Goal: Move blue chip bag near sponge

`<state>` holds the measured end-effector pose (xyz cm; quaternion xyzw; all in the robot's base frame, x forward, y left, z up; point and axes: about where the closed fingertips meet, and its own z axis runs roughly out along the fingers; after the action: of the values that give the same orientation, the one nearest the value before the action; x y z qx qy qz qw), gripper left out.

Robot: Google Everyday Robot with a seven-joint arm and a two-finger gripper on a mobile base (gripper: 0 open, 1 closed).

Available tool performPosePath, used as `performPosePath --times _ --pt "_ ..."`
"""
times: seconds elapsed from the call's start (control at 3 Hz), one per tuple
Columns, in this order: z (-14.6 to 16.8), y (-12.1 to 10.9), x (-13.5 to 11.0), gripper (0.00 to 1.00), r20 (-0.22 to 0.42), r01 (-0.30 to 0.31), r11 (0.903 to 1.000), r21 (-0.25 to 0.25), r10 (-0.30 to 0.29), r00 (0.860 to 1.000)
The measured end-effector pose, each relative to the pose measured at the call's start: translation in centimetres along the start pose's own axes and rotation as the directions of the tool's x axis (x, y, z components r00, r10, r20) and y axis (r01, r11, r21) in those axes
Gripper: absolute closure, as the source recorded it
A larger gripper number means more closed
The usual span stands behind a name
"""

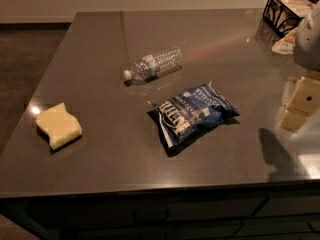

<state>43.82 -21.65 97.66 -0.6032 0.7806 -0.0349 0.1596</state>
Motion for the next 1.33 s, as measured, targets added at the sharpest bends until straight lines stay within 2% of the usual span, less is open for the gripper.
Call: performPosePath --times 0.33,0.67,1.0,1.33 --pt "0.0 0.0 0.0 0.0 0.0 0.0 1.0 0.0 0.0 1.0" --pt "1.5 -0.6 -1.0 0.0 0.009 -0.051 0.9985 -0.018 0.051 0.999" --pt "3.9 -1.8 -3.6 0.0 0.029 -0.067 0.9976 -0.018 0.067 0.997" --pt "6.6 -3.4 -6.6 0.0 0.046 -0.019 0.9997 -0.017 0.02 0.999"
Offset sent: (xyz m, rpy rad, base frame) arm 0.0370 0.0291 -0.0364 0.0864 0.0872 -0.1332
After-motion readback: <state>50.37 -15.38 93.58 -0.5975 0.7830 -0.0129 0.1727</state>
